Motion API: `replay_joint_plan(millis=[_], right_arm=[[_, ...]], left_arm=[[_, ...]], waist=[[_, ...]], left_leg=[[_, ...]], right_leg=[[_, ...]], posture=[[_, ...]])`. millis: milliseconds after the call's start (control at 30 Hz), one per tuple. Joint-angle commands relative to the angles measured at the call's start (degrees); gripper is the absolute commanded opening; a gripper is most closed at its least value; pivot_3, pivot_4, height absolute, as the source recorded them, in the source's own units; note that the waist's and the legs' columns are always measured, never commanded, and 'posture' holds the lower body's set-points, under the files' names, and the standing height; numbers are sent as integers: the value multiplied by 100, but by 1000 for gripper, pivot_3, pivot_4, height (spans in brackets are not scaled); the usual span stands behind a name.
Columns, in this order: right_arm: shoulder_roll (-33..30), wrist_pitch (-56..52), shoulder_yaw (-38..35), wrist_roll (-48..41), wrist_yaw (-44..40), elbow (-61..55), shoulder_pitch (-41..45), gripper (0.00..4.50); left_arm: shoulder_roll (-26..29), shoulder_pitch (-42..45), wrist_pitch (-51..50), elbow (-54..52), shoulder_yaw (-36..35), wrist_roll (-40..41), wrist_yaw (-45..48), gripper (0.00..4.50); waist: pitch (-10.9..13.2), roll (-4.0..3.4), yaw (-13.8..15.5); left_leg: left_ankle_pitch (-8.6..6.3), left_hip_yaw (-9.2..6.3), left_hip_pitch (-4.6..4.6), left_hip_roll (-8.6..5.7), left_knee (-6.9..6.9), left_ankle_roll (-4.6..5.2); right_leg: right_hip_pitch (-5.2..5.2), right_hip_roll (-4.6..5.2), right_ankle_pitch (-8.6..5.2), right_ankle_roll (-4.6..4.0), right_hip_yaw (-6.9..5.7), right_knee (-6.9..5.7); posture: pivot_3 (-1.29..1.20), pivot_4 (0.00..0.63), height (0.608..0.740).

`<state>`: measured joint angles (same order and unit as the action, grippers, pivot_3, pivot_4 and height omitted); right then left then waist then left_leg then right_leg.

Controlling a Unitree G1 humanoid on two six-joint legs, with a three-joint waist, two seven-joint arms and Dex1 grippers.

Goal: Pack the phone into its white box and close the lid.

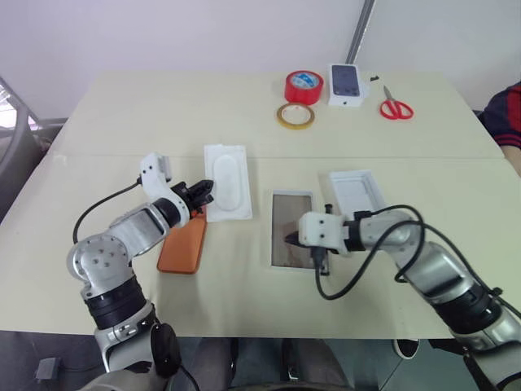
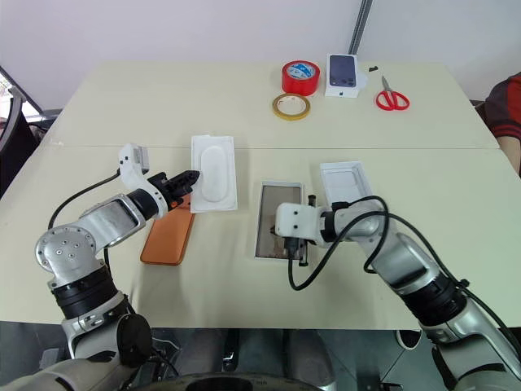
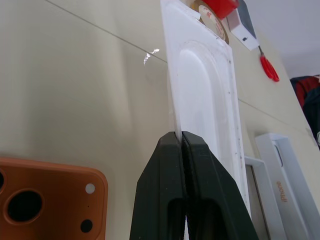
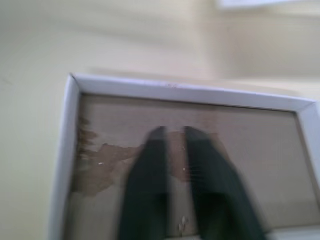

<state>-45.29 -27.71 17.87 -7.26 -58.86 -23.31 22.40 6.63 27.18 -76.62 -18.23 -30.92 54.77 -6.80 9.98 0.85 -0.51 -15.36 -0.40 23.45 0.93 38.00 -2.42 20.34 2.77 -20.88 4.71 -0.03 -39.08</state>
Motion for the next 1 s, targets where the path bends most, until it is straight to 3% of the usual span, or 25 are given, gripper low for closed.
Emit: replay_joint_plan(millis=[33, 100, 300, 400, 567, 967, 1000], right_arm=[[-201, -426, -225, -476, -225, -766, -303, 2390], [-357, -493, -143, -525, -312, -1042, -617, 3320], [-362, -313, 344, 199, 146, -852, -1093, 3320], [-257, -343, 325, 216, 264, -792, -1131, 2462], [-240, -94, 370, 404, 322, -634, -1004, 19], [474, 400, 682, 974, 446, 377, -29, 19], [497, 394, 659, 963, 418, 385, 0, 289]], left_arm=[[74, -39, 18, -219, 120, 180, 45, 0], [99, -86, -50, -240, 213, 245, 96, 0], [185, -142, -205, -320, 342, 575, 160, 0], [270, -168, -223, -324, 370, 672, 134, 0], [295, -129, -169, -286, 330, 821, 47, 0], [322, -41, 56, -166, 384, 1135, -186, 0], [327, -39, 70, -159, 396, 1159, -209, 0]], waist=[[0, 0, -3], [0, 0, 8], [0, 0, -9], [-1, 1, -15], [-2, 2, 0], [-2, 3, -8], [-2, 3, 0]], left_leg=[[0, -1, 0, 0, 0, 0], [0, -1, 0, 0, -1, 0], [0, -1, -1, 0, 0, 0], [0, -1, -3, 0, 0, 0], [0, -1, -3, -1, 0, -1], [3, -1, -4, 0, 0, -5], [3, -1, -4, 0, 1, -6]], right_leg=[[-1, 0, 0, 0, 0, 0], [-1, 0, 0, 0, -1, 0], [-1, -1, 0, 0, 0, -1], [-1, -3, 0, 0, 0, -1], [-3, -1, 0, 0, 0, 0], [-2, -2, 0, 0, 0, -1], [-2, -1, 0, 0, 0, -1]], posture=[[0, 150, 740], [0, 150, 740], [0, 150, 740], [0, 150, 740], [0, 150, 740], [0, 150, 740], [0, 150, 740]])
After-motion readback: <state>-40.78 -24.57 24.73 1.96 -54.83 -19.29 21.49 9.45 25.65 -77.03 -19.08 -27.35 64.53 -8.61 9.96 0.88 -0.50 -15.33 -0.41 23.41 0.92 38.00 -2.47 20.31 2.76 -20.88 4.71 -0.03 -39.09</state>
